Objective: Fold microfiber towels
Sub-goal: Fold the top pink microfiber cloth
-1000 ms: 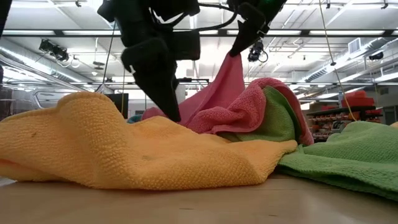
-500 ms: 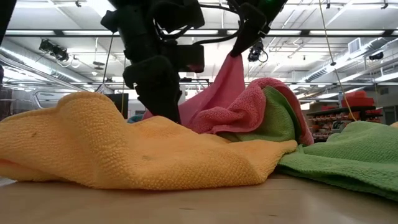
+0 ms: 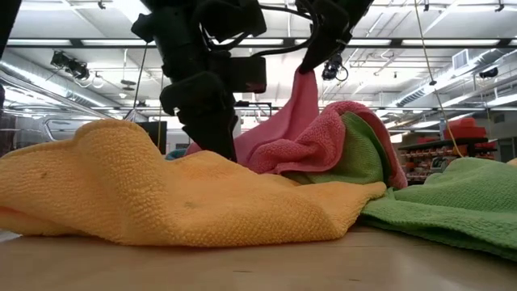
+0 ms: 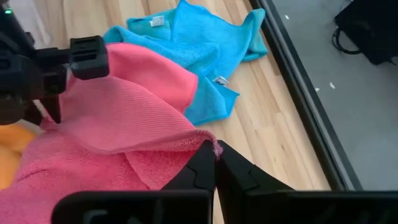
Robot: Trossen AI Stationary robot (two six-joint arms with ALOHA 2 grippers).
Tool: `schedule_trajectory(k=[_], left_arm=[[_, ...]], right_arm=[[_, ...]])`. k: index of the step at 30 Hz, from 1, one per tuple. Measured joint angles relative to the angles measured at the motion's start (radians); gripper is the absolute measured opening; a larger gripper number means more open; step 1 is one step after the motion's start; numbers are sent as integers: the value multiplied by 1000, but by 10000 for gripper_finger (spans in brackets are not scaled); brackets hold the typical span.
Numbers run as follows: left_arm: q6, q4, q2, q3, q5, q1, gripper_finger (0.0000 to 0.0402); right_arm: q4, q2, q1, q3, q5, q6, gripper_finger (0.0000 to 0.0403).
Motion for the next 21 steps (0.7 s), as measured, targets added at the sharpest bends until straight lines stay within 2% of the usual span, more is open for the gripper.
schedule_trajectory(k=[5, 9, 15, 21], left_arm=[[54, 0, -1, 0, 0, 0, 12], [78, -39, -34, 0, 1, 0, 12], [124, -96, -176, 0, 1, 11, 10], [198, -123, -304, 0, -25, 67, 6]], right_arm=[[-11, 0, 0, 0, -4, 5, 13], [-61, 0, 2, 0, -8, -26, 12], [-117, 0, 32, 0, -11, -137, 10], [-171, -5, 74, 0, -9, -215, 9]])
